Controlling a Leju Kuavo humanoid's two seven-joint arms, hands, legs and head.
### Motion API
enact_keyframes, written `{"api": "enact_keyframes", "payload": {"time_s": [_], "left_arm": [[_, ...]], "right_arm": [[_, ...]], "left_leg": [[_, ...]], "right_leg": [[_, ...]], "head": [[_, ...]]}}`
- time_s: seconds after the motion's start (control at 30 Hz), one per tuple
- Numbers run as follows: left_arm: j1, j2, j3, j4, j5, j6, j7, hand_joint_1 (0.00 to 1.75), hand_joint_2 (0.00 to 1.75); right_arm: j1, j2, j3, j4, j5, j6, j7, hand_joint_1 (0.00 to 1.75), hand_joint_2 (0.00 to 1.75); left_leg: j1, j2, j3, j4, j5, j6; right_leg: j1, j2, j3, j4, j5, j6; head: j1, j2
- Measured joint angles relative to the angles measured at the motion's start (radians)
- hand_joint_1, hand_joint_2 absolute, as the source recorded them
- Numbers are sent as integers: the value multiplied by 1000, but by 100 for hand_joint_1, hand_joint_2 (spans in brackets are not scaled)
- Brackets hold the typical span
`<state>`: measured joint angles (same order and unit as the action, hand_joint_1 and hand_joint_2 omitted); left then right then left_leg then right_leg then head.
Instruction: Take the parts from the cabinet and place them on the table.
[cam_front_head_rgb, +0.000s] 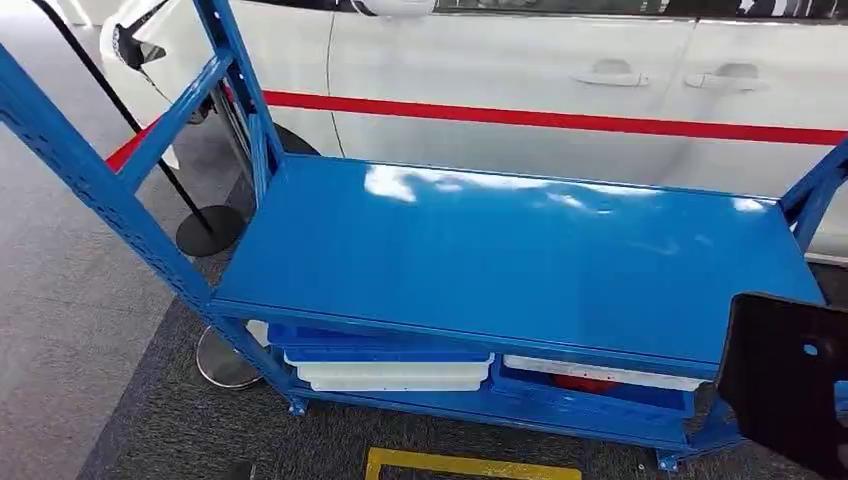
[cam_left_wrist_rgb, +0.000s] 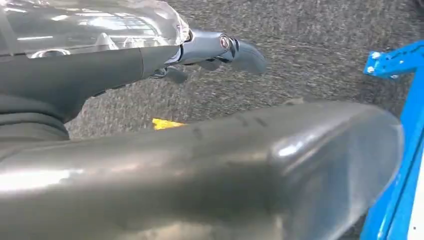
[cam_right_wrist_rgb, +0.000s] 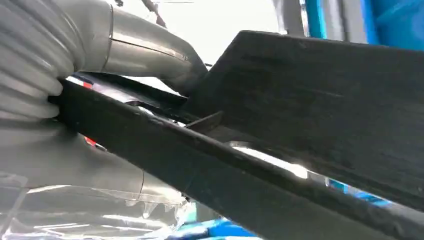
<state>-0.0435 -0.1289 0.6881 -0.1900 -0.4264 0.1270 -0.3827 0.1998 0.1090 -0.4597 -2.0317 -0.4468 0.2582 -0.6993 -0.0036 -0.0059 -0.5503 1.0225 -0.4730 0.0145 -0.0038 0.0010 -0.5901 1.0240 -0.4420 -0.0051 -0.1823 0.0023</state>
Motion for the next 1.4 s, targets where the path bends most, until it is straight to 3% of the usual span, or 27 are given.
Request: {"api": "enact_keyframes", "payload": {"time_s": [0.1, 0.13, 0.17, 0.23, 0.3, 0.37, 0.43, 0.47, 0.5, 0.57, 0.63, 0.7, 0.77, 0.8, 0.83, 0.87, 0.93, 0.97, 1.0, 1.1, 1.13, 1.17, 1.2, 1.27, 1.3, 1.33, 1.4], "left_arm": [[3, 0, 2, 0, 0, 5, 9, 0, 0], [3, -1, 3, 0, 0, 7, 11, 0, 0], [2, -1, 4, 0, 0, 9, 12, 0, 0], [1, -1, 6, 0, 0, 11, 15, 0, 0], [2, -3, 7, 0, -1, 11, 15, 0, 0], [2, -5, 7, 0, -3, 11, 15, 0, 0], [2, -8, 7, 0, -4, 11, 15, 0, 0], [2, -8, 7, 0, -4, 12, 15, 0, 0], [3, -9, 7, 0, -4, 13, 16, 0, 0], [1, -10, 7, 0, -4, 19, 22, 0, 0], [2, -11, 9, 0, -2, 27, 28, 0, 0], [3, -11, 10, 0, 0, 34, 32, 0, 0], [3, -11, 12, 0, 0, 39, 33, 0, 0], [3, -13, 14, 0, 0, 39, 33, 0, 0], [3, -13, 16, 0, 1, 40, 32, 0, 0], [2, -14, 18, 0, 1, 40, 32, 0, 0], [1, -14, 25, 0, 2, 41, 30, 0, 0], [-2, -11, 28, 0, 4, 42, 29, 0, 0], [-1, -13, 30, 0, 8, 42, 27, 0, 0], [-4, -14, 34, 0, 17, 44, 24, 0, 0], [-5, -21, 34, 0, 18, 44, 24, 0, 0], [-7, -20, 35, 0, 17, 45, 24, 0, 0], [-6, -21, 36, 0, 17, 45, 23, 0, 0], [-2, -21, 40, 0, 17, 45, 23, 0, 0], [0, -21, 41, 0, 17, 45, 23, 0, 0], [1, -21, 42, 0, 17, 45, 23, 0, 0], [0, -23, 44, 0, 17, 45, 23, 0, 0]], "right_arm": [[31, 45, 0, -18, 37, 19, 1, 175, 175], [37, 54, 0, -23, 50, 22, 1, 175, 175], [43, 66, 0, -28, 65, 30, 0, 175, 175], [51, 86, 0, -29, 83, 42, 0, 175, 175], [60, 100, 0, -29, 83, 50, 1, 175, 175], [68, 104, 0, -27, 34, 87, 2, 175, 175], [73, 114, 0, -27, -10, 113, 1, 175, 175], [74, 121, 0, -26, -17, 122, 1, 175, 175], [82, 130, 0, -27, -20, 130, 1, 175, 175], [94, 145, 0, -28, -23, 145, 0, 175, 175], [111, 163, 0, -28, -25, 156, 0, 175, 175], [116, 178, 0, -27, -28, 165, 0, 175, 175], [123, 188, -1, -27, -31, 177, 0, 175, 175], [128, 194, -4, -26, -33, 184, 0, 175, 175], [134, 200, -11, -24, -35, 193, 0, 175, 175], [139, 204, -17, -23, -37, 200, 1, 175, 175], [144, 212, -27, -22, -38, 210, 2, 175, 175], [144, 216, -32, -20, -38, 219, 2, 175, 175], [144, 219, -35, -18, -38, 227, 4, 175, 175], [147, 226, -45, -10, -38, 238, 8, 175, 175], [150, 228, -50, -9, -38, 240, 11, 175, 175], [153, 228, -55, -5, -38, 241, 13, 175, 175], [150, 229, -59, -2, -38, 241, 14, 175, 175], [146, 229, -61, 4, -36, 240, 17, 175, 175], [147, 229, -64, 8, -36, 240, 17, 175, 175], [148, 229, -68, 11, -36, 240, 17, 175, 175], [147, 229, -71, 16, -36, 240, 17, 175, 175]], "left_leg": [[4, -1, -3, -14, 15, 15], [8, 4, 0, -22, 26, 19], [8, 5, -5, -25, 31, 26], [7, 6, -20, -25, 40, 29], [7, 7, -36, -23, 47, 24], [10, 19, -51, -17, 57, 22], [14, 30, -62, -3, 59, 14], [11, 35, -65, 2, 61, 7], [11, 38, -62, 1, 63, 0], [12, 53, -62, 1, 70, -16], [14, 56, -68, 5, 65, -33], [15, 28, -97, 87, -33, -34], [15, 18, -139, 245, -136, -34], [15, 17, -146, 297, -154, -32], [14, 17, -129, 299, -145, -29], [13, 15, -91, 258, -120, -22], [6, -8, 34, 79, -57, 2], [2, -57, 87, -11, -74, 24], [2, -53, 96, -24, -67, 12], [-9, -36, 87, -32, -53, 17], [7, -22, 85, -53, -32, 23], [5, -7, 82, -61, -19, 24], [5, 3, 73, -63, -9, 34], [3, 31, 52, -62, 5, 30], [3, 47, 42, -60, 11, 29], [4, 61, 32, -58, 16, 26], [9, 88, 12, -44, 22, 18]], "right_leg": [[2, 0, -1, -5, 9, 17], [-4, 1, -3, 8, -9, 21], [-4, 0, -18, 41, -52, 24], [-8, 0, -70, 186, -151, 32], [-15, 0, -104, 292, -187, 42], [-23, -3, -48, 223, -140, 49], [-29, -33, 78, 28, -75, 56], [-24, -58, 98, -14, -93, 50], [-15, -52, 85, 4, -63, 41], [-14, -38, 76, -2, -71, 22], [-21, -24, 63, -10, -50, 2], [-18, -11, 43, -9, -35, -15], [-12, 7, 17, -8, -16, -19], [-8, 17, 3, -7, -6, -20], [-5, 27, -10, -5, 3, -19], [-2, 38, -20, -3, 11, -18], [5, 62, -39, -1, 27, -17], [2, 69, -44, 0, 37, -14], [1, 79, -48, -2, 46, -7], [-9, 101, -51, -11, 67, 14], [-2, 109, -53, -11, 75, 23], [-4, 70, -65, 7, 45, 21], [-5, 36, -84, 53, -17, 22], [-14, 10, -125, 196, -120, 37], [-19, 8, -136, 254, -140, 45], [-24, 6, -132, 278, -134, 51], [-36, -5, -55, 198, -74, 65]], "head": [[0, 0], [0, 0], [0, 0], [0, 0], [0, 0], [0, 0], [0, 0], [0, 0], [0, 0], [0, 0], [0, 0], [0, 0], [0, 0], [0, 0], [0, 0], [0, 0], [0, 0], [0, 0], [0, 0], [0, 0], [1, 0], [0, 0], [3, 0], [4, 0], [4, 0], [4, 0], [4, 0]]}}
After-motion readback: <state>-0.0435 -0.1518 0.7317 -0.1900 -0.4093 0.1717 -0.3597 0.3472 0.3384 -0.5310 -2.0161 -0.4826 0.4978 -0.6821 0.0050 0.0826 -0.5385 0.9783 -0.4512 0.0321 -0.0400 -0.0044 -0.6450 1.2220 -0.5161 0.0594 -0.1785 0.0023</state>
